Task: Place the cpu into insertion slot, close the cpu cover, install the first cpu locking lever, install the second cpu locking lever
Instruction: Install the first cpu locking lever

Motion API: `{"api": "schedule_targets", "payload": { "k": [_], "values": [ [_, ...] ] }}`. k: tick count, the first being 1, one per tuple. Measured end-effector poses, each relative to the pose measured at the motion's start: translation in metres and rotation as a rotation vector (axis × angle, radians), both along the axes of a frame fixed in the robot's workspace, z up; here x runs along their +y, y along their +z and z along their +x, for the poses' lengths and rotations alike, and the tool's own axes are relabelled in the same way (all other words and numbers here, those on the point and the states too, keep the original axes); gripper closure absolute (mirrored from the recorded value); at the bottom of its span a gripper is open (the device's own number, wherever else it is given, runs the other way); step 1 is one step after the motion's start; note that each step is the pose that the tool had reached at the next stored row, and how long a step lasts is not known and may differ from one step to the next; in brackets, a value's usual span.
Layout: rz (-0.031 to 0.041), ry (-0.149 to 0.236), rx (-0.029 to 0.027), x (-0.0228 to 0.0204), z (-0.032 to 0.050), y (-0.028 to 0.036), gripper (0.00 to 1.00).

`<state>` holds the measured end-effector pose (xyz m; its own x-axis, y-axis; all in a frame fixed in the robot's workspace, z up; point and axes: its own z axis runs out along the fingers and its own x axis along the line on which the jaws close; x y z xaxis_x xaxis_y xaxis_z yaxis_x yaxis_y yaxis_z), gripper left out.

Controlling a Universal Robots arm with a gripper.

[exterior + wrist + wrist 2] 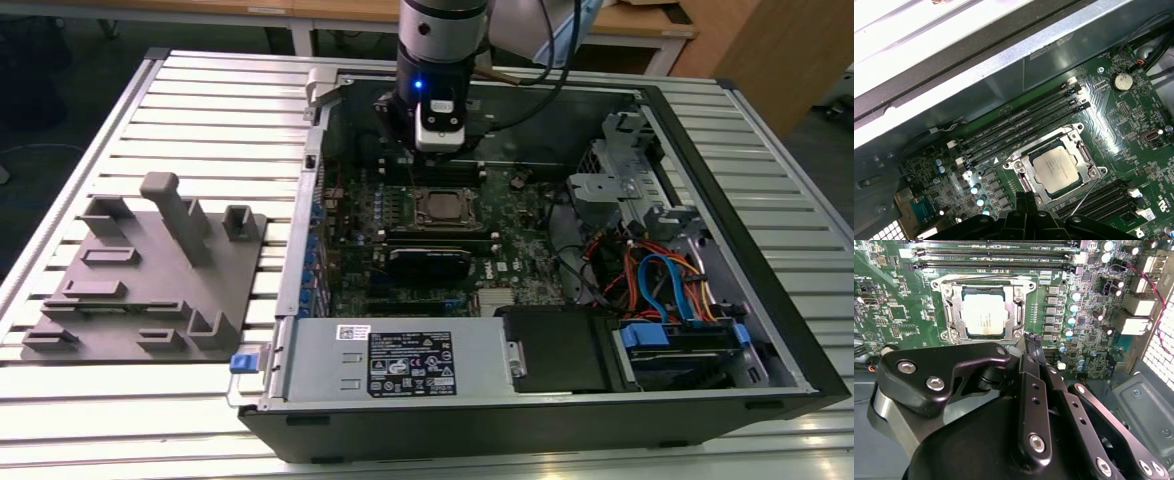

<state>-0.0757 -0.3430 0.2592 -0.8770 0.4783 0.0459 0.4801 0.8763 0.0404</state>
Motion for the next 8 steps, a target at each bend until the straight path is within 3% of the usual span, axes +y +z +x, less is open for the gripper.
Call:
{"api": "schedule_targets", "payload": {
  "k": [8],
  "values": [
    [0.0, 0.115, -0.0001, 0.0, 0.0, -0.0003, 0.89]
  ]
}}
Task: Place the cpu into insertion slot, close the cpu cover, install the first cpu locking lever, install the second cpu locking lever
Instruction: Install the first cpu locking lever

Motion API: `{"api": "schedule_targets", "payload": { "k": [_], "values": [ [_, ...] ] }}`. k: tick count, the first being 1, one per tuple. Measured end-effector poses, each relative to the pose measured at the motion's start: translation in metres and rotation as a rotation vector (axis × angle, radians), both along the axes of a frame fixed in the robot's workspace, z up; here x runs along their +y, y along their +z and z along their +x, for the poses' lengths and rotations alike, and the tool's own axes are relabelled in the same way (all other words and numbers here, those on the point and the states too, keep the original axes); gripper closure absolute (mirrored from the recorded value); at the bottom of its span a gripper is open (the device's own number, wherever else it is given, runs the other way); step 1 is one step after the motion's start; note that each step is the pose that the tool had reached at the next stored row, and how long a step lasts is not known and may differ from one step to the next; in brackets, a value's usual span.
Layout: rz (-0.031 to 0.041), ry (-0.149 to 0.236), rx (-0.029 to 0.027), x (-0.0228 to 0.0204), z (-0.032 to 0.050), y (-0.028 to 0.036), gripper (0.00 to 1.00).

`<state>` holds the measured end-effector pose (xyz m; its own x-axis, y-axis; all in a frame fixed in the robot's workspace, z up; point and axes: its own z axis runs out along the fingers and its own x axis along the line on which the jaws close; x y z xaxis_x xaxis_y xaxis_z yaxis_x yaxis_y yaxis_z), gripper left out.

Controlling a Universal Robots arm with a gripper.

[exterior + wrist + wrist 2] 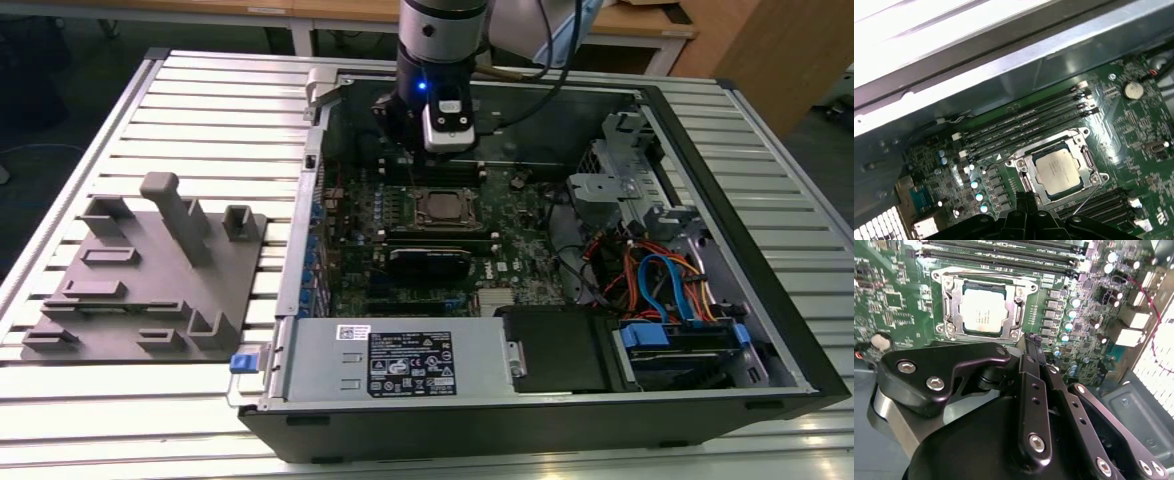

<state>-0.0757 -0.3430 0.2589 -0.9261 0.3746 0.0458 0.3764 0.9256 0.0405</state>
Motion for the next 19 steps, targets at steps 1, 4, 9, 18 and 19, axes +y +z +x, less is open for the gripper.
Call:
{"api": "schedule_targets", "payload": {
  "k": [1, 4, 9, 18, 19],
  "values": [
    [0.0, 0.013, 0.0, 0.0, 0.0, 0.0, 0.89],
    [0.0001, 0.025, 0.0, 0.0, -0.0002, 0.0, 0.89],
    [0.0001, 0.025, 0.0, 0.0, -0.0002, 0.0, 0.89],
    [0.0002, 0.066, -0.0001, 0.0, -0.0014, -0.0001, 0.89],
    [0.0002, 0.069, -0.0003, 0.0, -0.0026, -0.0002, 0.89]
  ]
}}
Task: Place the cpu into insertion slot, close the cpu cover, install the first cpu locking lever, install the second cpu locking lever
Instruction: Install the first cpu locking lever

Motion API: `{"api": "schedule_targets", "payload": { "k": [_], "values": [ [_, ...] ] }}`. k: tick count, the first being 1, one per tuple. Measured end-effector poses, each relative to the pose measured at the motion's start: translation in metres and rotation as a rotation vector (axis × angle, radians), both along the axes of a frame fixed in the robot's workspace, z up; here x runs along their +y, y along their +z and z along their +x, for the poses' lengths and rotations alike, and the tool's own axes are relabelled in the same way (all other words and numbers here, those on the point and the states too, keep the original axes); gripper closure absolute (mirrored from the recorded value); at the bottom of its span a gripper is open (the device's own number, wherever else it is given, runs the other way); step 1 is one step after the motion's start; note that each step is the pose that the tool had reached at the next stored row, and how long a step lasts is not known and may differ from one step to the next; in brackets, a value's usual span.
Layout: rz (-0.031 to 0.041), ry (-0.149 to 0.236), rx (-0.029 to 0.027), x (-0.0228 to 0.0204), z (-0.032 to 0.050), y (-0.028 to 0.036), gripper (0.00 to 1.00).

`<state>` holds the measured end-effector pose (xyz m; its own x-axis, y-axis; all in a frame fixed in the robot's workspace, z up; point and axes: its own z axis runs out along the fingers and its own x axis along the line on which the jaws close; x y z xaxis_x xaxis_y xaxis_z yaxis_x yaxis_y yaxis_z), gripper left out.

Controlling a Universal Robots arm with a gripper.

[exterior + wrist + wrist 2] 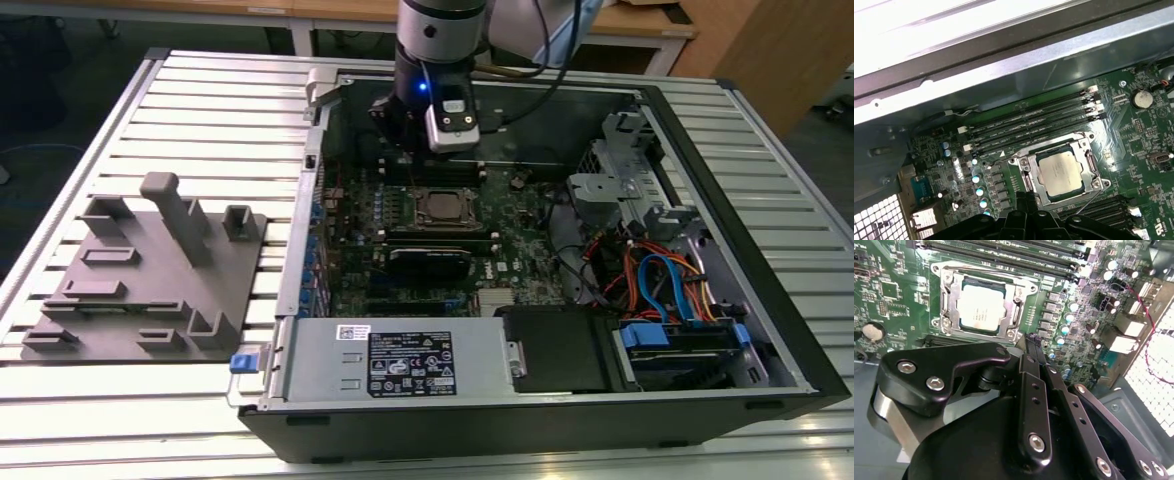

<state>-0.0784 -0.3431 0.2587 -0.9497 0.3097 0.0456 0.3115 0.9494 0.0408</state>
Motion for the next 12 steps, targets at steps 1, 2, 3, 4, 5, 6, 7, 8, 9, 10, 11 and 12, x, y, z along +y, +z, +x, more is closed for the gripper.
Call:
{"api": "schedule_targets", "payload": {
  "k": [1, 2, 3, 4, 5, 6, 7, 8, 9, 10, 11, 12],
  "values": [
    [0.0, 0.001, -0.0002, 0.0, -0.002, -0.0001, 0.89],
    [0.0008, 0.002, -0.0011, 0.0, -0.004, -0.0002, 0.89],
    [0.0023, 0.002, -0.0027, 0.0, -0.0063, -0.0004, 0.89],
    [0.0036, 0.002, -0.0047, 0.0, -0.0086, -0.0006, 0.89],
    [0.0041, 0.002, -0.0061, 0.0, -0.01, -0.0007, 0.89],
    [0.0045, 0.002, -0.0068, 0.0001, -0.0106, -0.0008, 0.89],
    [0.0046, 0.003, -0.0069, 0.0001, -0.0106, -0.0009, 0.89],
    [0.0045, 0.004, -0.0069, 0.0001, -0.0106, -0.0008, 0.89],
    [0.0044, 0.004, -0.0068, 0.0, -0.0106, -0.0008, 0.89],
    [0.0044, 0.004, -0.0068, 0.0, -0.0107, -0.0008, 0.89],
    [0.0044, 0.004, -0.0068, 0.0, -0.0107, -0.0008, 0.89],
    [0.0045, 0.005, -0.0068, 0.0, -0.0107, -0.0008, 0.89]
  ]
}}
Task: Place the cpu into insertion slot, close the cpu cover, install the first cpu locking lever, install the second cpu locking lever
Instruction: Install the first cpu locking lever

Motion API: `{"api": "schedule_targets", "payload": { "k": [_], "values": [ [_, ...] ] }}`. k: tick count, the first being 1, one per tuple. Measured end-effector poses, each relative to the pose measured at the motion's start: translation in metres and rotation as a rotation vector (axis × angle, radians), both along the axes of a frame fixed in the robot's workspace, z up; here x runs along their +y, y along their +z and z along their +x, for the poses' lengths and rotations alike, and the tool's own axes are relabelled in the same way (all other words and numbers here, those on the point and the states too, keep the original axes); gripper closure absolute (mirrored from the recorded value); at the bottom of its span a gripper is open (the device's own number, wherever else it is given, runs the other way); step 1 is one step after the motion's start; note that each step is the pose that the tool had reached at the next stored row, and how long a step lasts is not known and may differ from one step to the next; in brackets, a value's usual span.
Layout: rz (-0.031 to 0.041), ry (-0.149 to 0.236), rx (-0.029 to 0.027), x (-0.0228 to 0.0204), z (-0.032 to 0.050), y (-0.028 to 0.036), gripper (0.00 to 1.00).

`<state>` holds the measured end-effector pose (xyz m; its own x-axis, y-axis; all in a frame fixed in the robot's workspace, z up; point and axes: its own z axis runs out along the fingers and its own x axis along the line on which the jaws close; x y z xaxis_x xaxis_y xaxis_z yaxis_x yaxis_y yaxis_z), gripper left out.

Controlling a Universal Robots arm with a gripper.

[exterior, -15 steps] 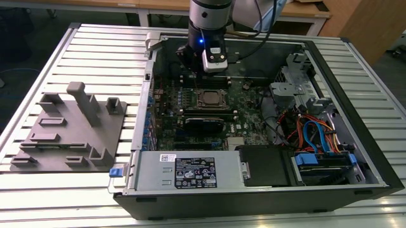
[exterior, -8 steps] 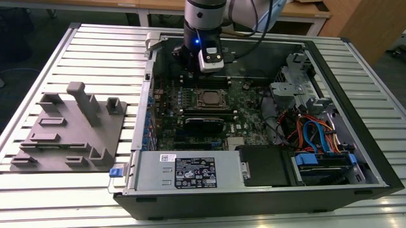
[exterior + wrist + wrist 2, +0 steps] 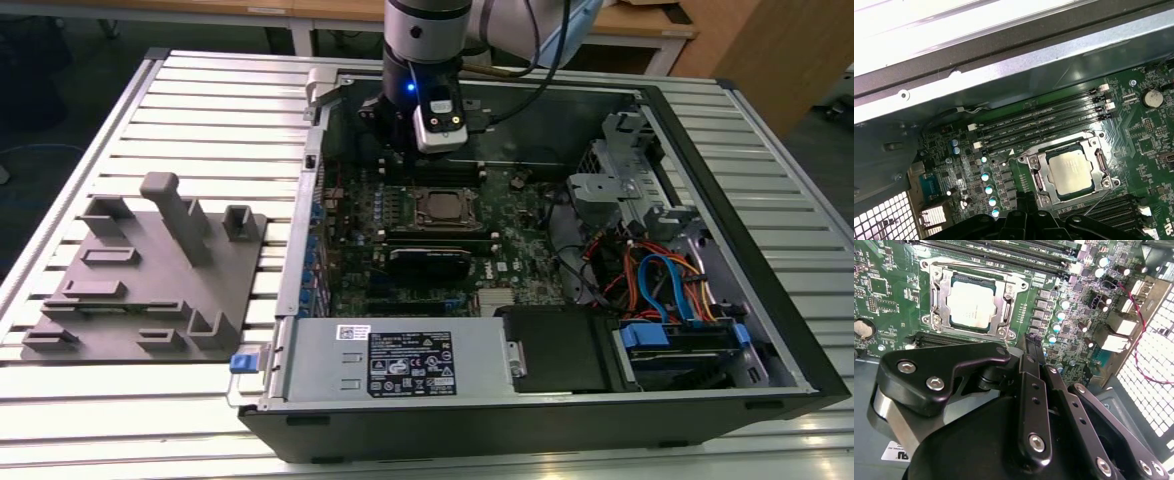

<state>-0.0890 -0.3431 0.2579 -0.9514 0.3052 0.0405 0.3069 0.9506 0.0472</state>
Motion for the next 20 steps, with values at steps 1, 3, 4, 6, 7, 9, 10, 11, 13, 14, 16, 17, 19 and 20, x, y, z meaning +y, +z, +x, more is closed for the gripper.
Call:
{"api": "schedule_targets", "payload": {
  "k": [1, 3, 4, 6, 7, 9, 10, 11, 13, 14, 16, 17, 19, 20],
  "values": [
    [0.0, 0.0, 0.0001, 0.0, 0.0, 0.0, 0.89],
    [0.0, 0.001, 0.0001, 0.0, 0.0, 0.0, 0.89],
    [0.0, 0.001, 0.0001, 0.0, 0.0, 0.0, 0.89],
    [0.0, 0.002, 0.0, 0.0, 0.0, 0.0, 0.89],
    [0.0, 0.002, 0.0, 0.0, 0.0, 0.0, 0.89],
    [0.0, 0.004, 0.0, 0.0, 0.0, 0.0, 0.89],
    [0.0, 0.006, 0.0, 0.0, 0.0, 0.0, 0.89],
    [0.0, 0.009, 0.0, 0.0, 0.0, 0.0, 0.89],
    [0.0, 0.017, 0.0, 0.0, 0.0, 0.0, 0.89],
    [0.0, 0.022, 0.0, 0.0, 0.0, 0.0, 0.89],
    [0.0, 0.031, 0.0, 0.0, 0.0, 0.0, 0.89],
    [0.0, 0.035, 0.0, 0.0, 0.0, 0.0, 0.89],
    [0.0, 0.042, 0.0, 0.0, 0.0, 0.0, 0.89],
    [0.0, 0.045, 0.0, 0.0, 0.0, 0.0, 0.89]
  ]
}}
